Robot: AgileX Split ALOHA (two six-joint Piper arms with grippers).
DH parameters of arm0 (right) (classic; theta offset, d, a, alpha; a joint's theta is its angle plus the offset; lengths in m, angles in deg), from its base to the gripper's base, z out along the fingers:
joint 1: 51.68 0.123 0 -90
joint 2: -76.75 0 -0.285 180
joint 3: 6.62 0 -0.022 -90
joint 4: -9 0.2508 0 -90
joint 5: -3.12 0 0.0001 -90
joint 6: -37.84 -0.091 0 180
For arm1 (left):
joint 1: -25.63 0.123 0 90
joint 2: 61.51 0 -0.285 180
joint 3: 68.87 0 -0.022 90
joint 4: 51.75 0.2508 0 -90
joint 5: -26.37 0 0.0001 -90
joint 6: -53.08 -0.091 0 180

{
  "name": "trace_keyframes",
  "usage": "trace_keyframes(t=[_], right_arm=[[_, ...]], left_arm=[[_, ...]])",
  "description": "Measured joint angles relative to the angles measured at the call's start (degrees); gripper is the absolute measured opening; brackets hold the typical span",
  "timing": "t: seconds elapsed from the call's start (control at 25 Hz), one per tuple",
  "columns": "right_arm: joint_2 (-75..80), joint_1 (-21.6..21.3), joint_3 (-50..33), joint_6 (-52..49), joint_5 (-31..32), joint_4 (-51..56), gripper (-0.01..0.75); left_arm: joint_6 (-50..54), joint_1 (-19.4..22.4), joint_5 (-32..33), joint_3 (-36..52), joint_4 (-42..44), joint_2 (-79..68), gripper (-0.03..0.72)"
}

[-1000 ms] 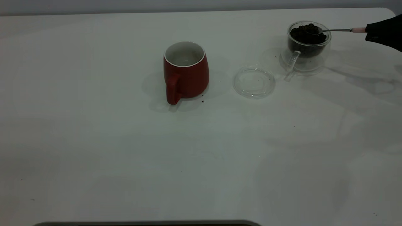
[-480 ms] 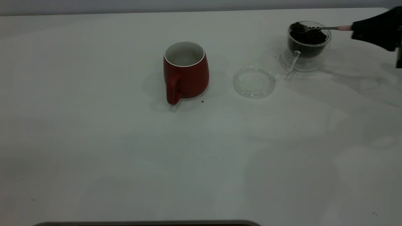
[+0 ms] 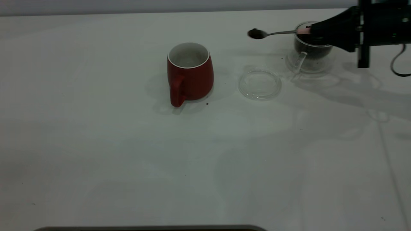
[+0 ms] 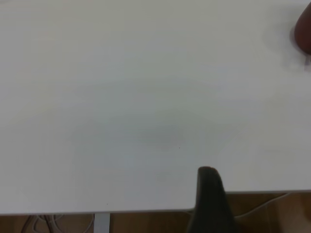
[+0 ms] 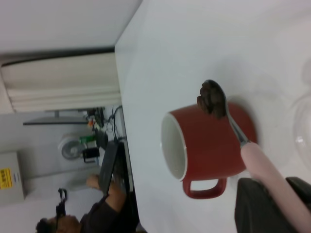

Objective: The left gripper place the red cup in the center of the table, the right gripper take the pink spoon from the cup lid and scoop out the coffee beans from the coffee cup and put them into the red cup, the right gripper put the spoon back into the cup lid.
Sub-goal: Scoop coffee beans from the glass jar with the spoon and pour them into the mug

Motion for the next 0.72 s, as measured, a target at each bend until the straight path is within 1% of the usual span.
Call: trace_keyframes(t=[0.32,0.72], right_arm=[[0.0,7.2,0.0,0.0,0.0,3.67,0.11],[0.0,12.72,0.0,1.4,0.0,7.14,0.11]], left_arm=[[-0.06,0.0,0.0,0.0,0.0,0.0,0.569],[-0.06,0.0,0.0,0.0,0.0,0.0,0.569]])
